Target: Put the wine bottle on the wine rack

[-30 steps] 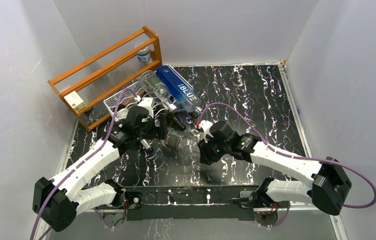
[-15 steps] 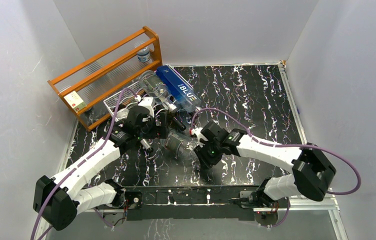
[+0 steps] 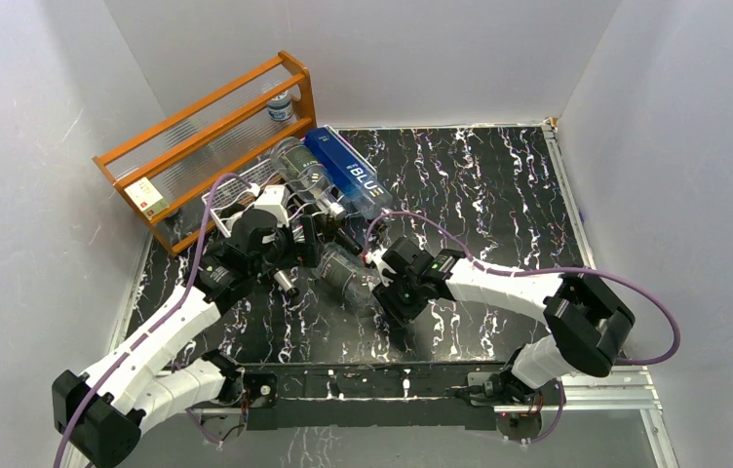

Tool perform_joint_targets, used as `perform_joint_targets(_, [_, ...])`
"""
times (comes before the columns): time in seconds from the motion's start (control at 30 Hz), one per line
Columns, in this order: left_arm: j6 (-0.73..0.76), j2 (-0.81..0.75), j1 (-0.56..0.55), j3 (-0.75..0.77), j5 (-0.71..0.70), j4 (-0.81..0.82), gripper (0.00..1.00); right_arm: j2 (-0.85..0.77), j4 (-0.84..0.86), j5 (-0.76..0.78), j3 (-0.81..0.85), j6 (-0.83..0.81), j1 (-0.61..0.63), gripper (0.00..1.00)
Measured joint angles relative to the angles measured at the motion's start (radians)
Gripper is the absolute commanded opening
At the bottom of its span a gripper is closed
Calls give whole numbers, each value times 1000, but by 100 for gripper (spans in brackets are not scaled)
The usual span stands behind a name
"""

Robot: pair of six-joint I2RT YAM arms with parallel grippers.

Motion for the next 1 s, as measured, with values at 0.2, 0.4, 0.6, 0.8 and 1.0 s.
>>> perform_joint_targets(0.2, [14, -20, 0, 0, -18, -5, 98, 5, 43, 22, -1, 1, 0, 56])
perform_joint_targets(0.4, [28, -20, 0, 0, -29, -8, 98, 28, 104, 24, -1, 1, 0, 62])
perform_joint_targets(0.6, [35, -20, 0, 0, -40, -8, 98, 76, 152, 27, -1, 1, 0, 65])
perform_joint_targets(0.8, [41, -20, 0, 0, -45, -20, 98, 101, 230, 53, -1, 6, 0, 66])
perform_joint_targets(1.0, [47, -21, 0, 0, -52, -29, 98, 100, 328, 70, -33, 17, 2, 66])
